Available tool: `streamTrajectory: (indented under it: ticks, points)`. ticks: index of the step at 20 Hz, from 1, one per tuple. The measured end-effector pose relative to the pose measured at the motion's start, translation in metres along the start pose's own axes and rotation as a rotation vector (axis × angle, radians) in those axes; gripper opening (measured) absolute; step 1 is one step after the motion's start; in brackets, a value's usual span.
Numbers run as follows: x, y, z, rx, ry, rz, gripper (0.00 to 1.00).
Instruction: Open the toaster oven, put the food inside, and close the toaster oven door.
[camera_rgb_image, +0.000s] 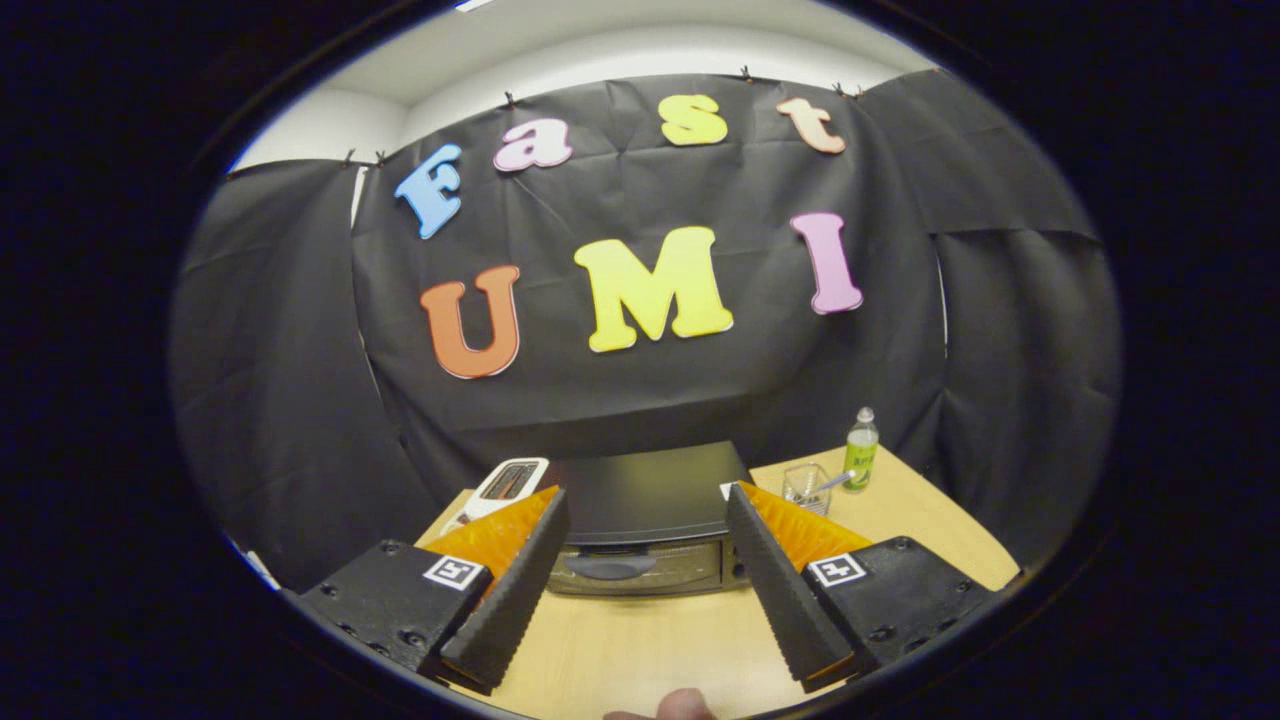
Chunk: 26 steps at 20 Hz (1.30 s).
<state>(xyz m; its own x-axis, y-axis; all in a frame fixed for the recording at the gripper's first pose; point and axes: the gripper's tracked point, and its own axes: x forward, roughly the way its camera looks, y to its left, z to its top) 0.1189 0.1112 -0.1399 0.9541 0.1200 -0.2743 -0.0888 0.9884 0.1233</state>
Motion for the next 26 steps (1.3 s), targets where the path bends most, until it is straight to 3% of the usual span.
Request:
streamTrajectory:
  ticks: [7, 14, 26]
  points:
    - [0.096, 0.013, -0.067, -0.024, 0.115, -0.01, 1.0]
    - [0.154, 0.031, -0.127, -0.055, 0.237, -0.006, 1.0]
    - [0.141, 0.035, -0.153, -0.138, 0.245, -0.047, 1.0]
